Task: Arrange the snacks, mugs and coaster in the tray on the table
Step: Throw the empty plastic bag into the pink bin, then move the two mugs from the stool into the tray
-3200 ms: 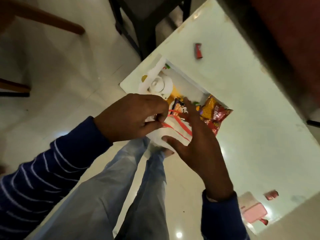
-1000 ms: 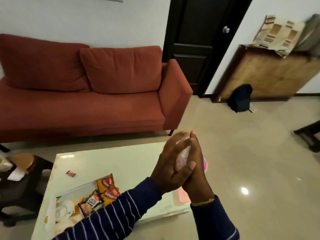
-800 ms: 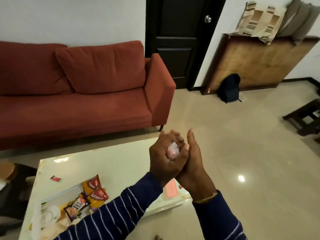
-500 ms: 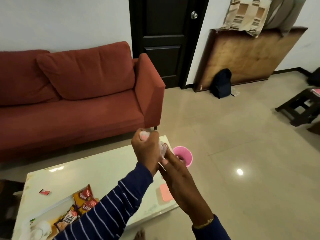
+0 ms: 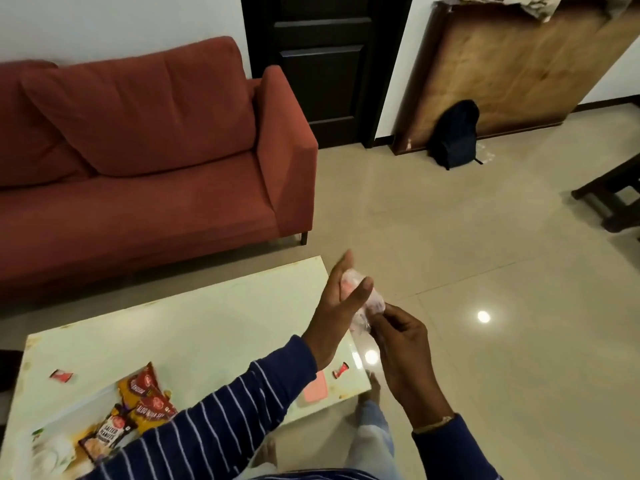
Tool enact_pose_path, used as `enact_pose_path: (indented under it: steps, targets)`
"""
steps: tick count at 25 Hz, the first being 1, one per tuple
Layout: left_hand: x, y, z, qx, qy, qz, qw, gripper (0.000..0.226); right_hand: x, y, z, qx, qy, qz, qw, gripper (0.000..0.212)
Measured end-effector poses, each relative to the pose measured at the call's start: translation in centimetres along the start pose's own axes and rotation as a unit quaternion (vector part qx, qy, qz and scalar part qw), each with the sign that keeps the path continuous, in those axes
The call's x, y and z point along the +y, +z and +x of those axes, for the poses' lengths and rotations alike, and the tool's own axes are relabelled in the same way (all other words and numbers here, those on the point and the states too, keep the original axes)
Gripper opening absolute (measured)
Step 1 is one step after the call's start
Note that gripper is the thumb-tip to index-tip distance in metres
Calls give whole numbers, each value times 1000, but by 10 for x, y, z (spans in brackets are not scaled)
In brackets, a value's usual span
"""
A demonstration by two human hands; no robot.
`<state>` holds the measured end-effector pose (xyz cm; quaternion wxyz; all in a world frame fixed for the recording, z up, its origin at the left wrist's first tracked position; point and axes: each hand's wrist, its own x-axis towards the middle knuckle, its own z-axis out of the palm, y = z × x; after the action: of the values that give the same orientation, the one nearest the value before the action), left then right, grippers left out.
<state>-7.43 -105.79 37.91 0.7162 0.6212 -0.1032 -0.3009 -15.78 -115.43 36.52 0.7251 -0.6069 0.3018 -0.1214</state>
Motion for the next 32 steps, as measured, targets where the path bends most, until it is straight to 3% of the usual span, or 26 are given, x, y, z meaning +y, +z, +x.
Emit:
enact_pose_path:
  steps: [3, 7, 9, 12, 15, 18, 21, 23, 25, 32]
  targets:
    - [-39, 19, 44, 52, -56, 63, 995, 85, 20, -58, 84, 38, 74, 33, 996, 18]
    - [-112, 38, 90, 148, -163, 89, 971, 30, 77, -124, 204, 68, 132, -3, 989, 19]
    - [-141, 51, 110, 172, -208, 99, 958, 17, 119, -147, 264, 74, 159, -49, 983, 20]
    - [-174, 59, 126, 200, -238, 125, 942, 13, 191, -161, 332, 78, 193, -113, 972, 18]
    - [-216, 50, 134, 234, -242, 168, 926, 12, 273, -158, 397, 32, 237, -206, 949, 18]
    - [-263, 25, 141, 280, -268, 203, 899, 11, 359, -148, 450, 13, 247, -268, 931, 25]
    - [-302, 0, 151, 277, -279, 230, 890, 12, 424, -143, 488, -9, 235, -336, 912, 35]
    - [-322, -14, 157, 281, -273, 249, 886, 14, 454, -141, 504, -31, 274, -316, 908, 51]
    - [-328, -25, 159, 295, -271, 250, 882, 15, 461, -140, 506, -44, 293, -316, 901, 59]
    - [-266, -40, 132, 326, -242, 218, 888, 15, 348, -128, 446, -127, 159, -476, 856, 34]
